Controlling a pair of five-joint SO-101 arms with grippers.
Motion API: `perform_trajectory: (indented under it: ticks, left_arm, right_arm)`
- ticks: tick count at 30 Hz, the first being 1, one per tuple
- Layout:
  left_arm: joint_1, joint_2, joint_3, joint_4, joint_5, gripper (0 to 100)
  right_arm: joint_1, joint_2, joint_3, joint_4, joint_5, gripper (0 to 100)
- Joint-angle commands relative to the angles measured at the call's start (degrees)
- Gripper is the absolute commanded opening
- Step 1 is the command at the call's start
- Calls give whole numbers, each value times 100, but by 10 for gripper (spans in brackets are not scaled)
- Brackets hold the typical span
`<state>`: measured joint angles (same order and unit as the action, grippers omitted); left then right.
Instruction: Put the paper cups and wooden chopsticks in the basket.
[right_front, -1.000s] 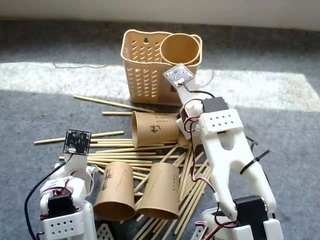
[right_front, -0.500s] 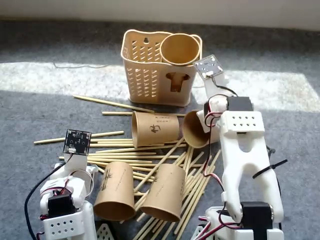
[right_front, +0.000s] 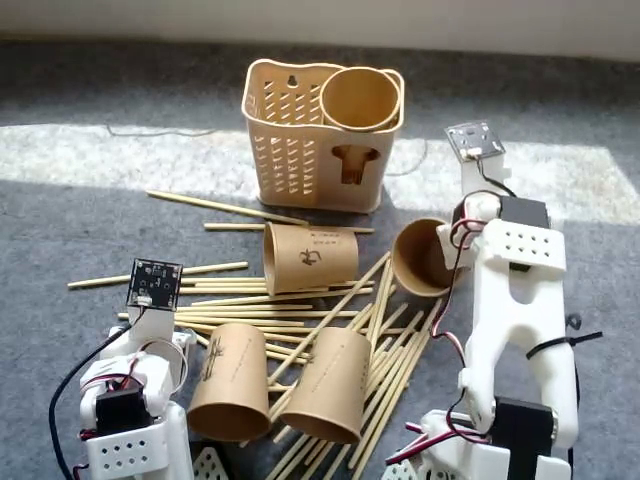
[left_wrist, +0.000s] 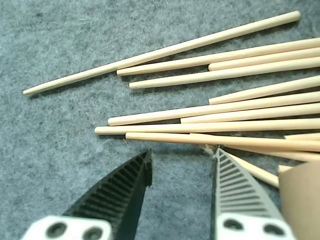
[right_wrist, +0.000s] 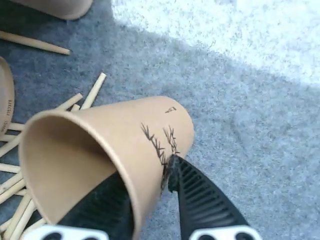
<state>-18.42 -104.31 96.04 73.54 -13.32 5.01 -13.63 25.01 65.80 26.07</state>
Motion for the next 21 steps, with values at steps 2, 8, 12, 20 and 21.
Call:
perform_trajectory:
  ticks: [2,8,12,20,21]
  left_arm:
    - [-66,-48,110,-88,-44,189]
    - [-66,-48,110,-88,-44,189]
    - [-66,-48,110,-88,-44,189]
    - [-66,-48,110,-88,-44,189]
    - [-66,-48,110,-88,-44,189]
  right_arm:
    - [145,-75,-40,-22,53,39]
    - [330,-224,-48,-22,53,6]
    - [330,-910,-40,-13,26,6]
    - [286,-2352,-57,505,18,6]
    - [286,-2484,-57,505,18,6]
